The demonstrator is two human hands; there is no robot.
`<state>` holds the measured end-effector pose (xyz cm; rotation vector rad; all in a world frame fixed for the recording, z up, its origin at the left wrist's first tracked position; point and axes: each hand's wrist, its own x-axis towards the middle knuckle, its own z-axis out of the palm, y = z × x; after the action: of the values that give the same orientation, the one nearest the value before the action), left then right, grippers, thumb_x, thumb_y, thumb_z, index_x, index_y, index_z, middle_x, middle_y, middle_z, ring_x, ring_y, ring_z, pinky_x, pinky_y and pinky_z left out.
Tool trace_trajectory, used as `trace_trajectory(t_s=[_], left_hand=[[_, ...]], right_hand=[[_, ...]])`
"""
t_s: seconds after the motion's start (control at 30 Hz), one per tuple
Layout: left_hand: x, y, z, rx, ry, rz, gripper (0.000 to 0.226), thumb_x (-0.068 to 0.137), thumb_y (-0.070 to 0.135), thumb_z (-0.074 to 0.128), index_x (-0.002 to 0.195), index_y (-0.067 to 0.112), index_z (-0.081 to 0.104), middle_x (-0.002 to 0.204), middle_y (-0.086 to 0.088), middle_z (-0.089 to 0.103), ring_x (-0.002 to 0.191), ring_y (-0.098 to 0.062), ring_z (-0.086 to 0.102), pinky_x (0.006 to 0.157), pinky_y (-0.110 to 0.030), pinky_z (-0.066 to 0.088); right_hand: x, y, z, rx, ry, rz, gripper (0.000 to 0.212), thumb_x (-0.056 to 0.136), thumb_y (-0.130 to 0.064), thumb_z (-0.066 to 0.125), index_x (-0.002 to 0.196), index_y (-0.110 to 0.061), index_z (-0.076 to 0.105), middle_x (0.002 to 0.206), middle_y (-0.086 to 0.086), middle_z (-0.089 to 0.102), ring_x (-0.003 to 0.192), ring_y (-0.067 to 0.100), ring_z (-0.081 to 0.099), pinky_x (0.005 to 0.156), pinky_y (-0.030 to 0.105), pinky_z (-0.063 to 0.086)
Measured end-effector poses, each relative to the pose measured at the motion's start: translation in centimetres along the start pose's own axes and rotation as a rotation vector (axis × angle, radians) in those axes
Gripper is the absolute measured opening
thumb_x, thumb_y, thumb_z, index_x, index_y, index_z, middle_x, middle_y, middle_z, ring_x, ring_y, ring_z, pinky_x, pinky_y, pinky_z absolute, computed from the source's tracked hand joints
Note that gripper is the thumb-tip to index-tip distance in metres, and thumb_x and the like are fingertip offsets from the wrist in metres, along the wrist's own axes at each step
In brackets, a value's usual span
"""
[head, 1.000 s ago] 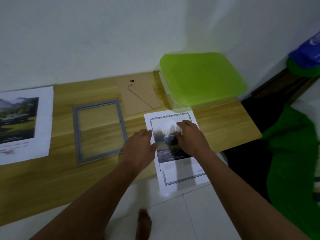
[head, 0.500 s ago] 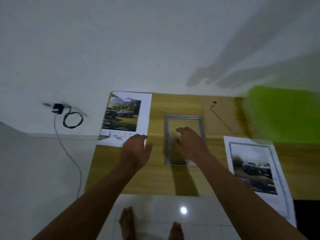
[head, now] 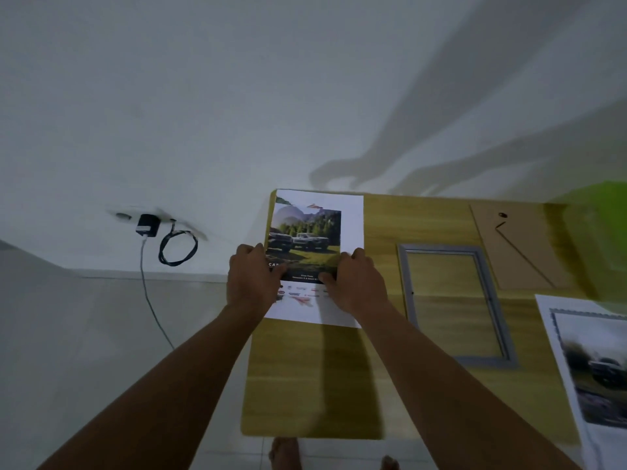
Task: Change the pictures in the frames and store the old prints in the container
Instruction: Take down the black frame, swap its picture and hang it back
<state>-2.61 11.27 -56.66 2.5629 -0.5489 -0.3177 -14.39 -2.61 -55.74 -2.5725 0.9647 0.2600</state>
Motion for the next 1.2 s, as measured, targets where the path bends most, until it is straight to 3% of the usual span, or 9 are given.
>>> trace_trajectory(t_s=[0.1,0.33,0.47,0.57,0.77,0.9,1.03,1.2], left_hand=[[0.4,-0.5,0.1,-0.074,-0.017,-0.006,0.028,0.082,0.029,0.073,0.105,0.013,0.067,0.098,-0.008,0.061,0.089,-0.024,0.06,0.069,-0.03,0.043],[1.1,-1.6,-0.4,-0.202,0.008,-0.06,0.047,0.071,0.02,0.082,0.115,0.01,0.067,0.099,-0.005,0.072,0.086,-0.02,0.066,0.076,-0.032,0.051],[1.4,-1.6,-0.8,-0.23,0.028,-0.064,0.032,0.076,0.015,0.076,0.107,0.011,0.068,0.083,0.001,0.07,0.071,-0.011,0.06,0.064,-0.022,0.043],[1.6,-1.7,-0.7,-0.233,0.035,-0.047,0.02,0.081,0.015,0.073,0.101,0.012,0.07,0.09,-0.003,0.073,0.069,-0.01,0.061,0.06,-0.014,0.039],[1.5,-2.1,-1.2,-0.23,0.119,-0.025,0.016,0.083,0.018,0.072,0.099,0.015,0.073,0.097,-0.008,0.072,0.082,-0.022,0.067,0.071,-0.029,0.052],[1.3,-1.6,-1.8,-0.298,0.093,0.041,0.009,0.09,0.013,0.064,0.097,0.012,0.068,0.09,-0.003,0.071,0.074,-0.014,0.062,0.058,-0.004,0.037],[0.8,-0.6,-3.3,-0.423,0.119,0.112,0.012,0.091,0.014,0.062,0.102,0.013,0.067,0.089,-0.002,0.073,0.073,-0.011,0.067,0.058,-0.003,0.044],[-1.9,2.7,-5.5,-0.469,0.077,0.296,0.016,0.091,0.018,0.065,0.106,0.017,0.072,0.095,0.006,0.073,0.078,0.001,0.066,0.069,-0.004,0.049]], right_hand=[[0.0,-0.6,1.1,-0.047,0.069,0.011,0.059,0.094,-0.058,0.05,0.124,-0.008,0.052,0.12,0.012,0.049,0.115,0.03,0.049,0.09,0.042,0.05],[0.1,-0.9,1.4,0.042,0.085,0.026,0.056,0.09,-0.056,0.06,0.122,-0.012,0.054,0.117,0.01,0.048,0.114,0.029,0.048,0.093,0.043,0.049],[0.3,-1.4,1.3,0.057,0.069,0.06,0.053,0.09,-0.052,0.062,0.122,-0.011,0.053,0.119,0.011,0.048,0.116,0.03,0.046,0.092,0.043,0.048],[0.6,-1.6,1.2,0.09,0.068,0.102,0.051,0.09,-0.052,0.061,0.121,-0.012,0.054,0.12,0.011,0.048,0.117,0.029,0.045,0.092,0.043,0.048],[0.9,-1.7,1.5,0.131,0.087,0.147,0.047,0.093,-0.049,0.059,0.124,-0.014,0.053,0.123,0.01,0.048,0.118,0.028,0.045,0.092,0.042,0.048],[1.0,-1.9,1.6,0.173,0.105,0.149,0.049,0.095,-0.051,0.052,0.127,-0.014,0.053,0.123,0.01,0.049,0.12,0.029,0.045,0.092,0.043,0.048],[0.6,-3.5,-0.1,0.379,0.162,0.127,0.053,0.099,-0.055,0.044,0.132,-0.014,0.052,0.126,0.01,0.054,0.12,0.027,0.049,0.091,0.04,0.047],[0.0,-7.4,-6.0,0.817,0.238,0.134,0.046,0.091,-0.066,0.049,0.098,-0.023,0.063,0.086,-0.011,0.066,0.082,0.008,0.064,0.069,0.026,0.05]])
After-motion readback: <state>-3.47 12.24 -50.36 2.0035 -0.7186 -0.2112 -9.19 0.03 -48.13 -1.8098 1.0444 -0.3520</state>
